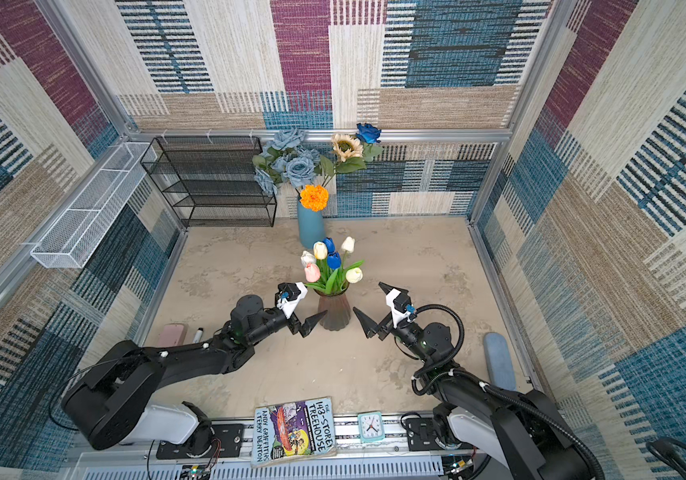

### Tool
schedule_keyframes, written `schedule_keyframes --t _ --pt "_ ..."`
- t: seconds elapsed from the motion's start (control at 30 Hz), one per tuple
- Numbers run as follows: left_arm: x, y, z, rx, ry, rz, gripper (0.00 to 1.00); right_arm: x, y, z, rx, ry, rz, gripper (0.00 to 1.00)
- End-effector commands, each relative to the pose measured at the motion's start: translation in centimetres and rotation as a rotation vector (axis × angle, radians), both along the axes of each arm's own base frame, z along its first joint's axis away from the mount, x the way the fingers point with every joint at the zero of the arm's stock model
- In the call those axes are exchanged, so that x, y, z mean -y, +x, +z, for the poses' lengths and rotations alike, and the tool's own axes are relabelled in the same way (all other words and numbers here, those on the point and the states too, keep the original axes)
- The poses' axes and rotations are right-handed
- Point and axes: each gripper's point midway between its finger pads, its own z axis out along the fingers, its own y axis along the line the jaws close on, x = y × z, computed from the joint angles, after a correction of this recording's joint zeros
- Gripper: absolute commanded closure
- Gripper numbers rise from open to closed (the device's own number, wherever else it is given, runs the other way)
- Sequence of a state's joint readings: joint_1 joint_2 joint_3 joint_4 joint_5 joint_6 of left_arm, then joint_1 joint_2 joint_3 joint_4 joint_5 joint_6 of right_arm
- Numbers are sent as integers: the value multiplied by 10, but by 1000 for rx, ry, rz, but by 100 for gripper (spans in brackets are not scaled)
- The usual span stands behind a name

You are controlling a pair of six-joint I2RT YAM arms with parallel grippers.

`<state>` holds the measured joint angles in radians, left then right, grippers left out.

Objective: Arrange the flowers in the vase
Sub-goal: 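Grasp the pink vase with the left gripper while the right gripper holds back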

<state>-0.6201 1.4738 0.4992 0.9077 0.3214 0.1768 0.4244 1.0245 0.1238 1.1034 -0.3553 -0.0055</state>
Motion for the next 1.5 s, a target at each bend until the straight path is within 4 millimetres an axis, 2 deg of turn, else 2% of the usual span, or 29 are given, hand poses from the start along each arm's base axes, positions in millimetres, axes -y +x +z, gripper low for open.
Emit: schedule_keyframes --t 0.0,0.33,0.5,0.7,0.83,0.9,0.97,1.03,1.13,1.2,1.23,1.33,1.47 --pt "11 11 20 21 -92 -10 1 8 -7 12 49 24 -27 0" --pt "48 34 14 12 -118 -63 1 30 -21 24 106 78 -108 0" --pt "55 42 12 24 -129 -59 2 33 -24 27 116 95 -119 0" --pt "63 43 12 31 -138 -87 15 34 -24 29 112 108 -119 0" --pt "64 45 13 41 -150 -86 20 36 -22 29 105 113 -131 0" --pt "66 46 14 37 -153 -95 28 36 -22 30 105 118 -135 0" --pt "69 46 14 34 -155 -106 31 37 -22 28 100 119 -138 0" --pt "72 48 15 34 -161 -115 42 38 -21 28 97 122 -144 0" --pt "77 50 19 40 -165 -130 48 40 -21 29 98 129 -155 0" --pt "83 55 23 52 -163 -139 57 45 -22 31 104 143 -174 0" --pt "86 58 25 55 -164 -148 59 47 -22 32 104 151 -185 0" --pt "103 71 31 57 -160 -178 63 53 -23 34 114 168 -212 0" --pt "128 102 44 97 -172 -191 63 58 -24 35 119 182 -231 0"
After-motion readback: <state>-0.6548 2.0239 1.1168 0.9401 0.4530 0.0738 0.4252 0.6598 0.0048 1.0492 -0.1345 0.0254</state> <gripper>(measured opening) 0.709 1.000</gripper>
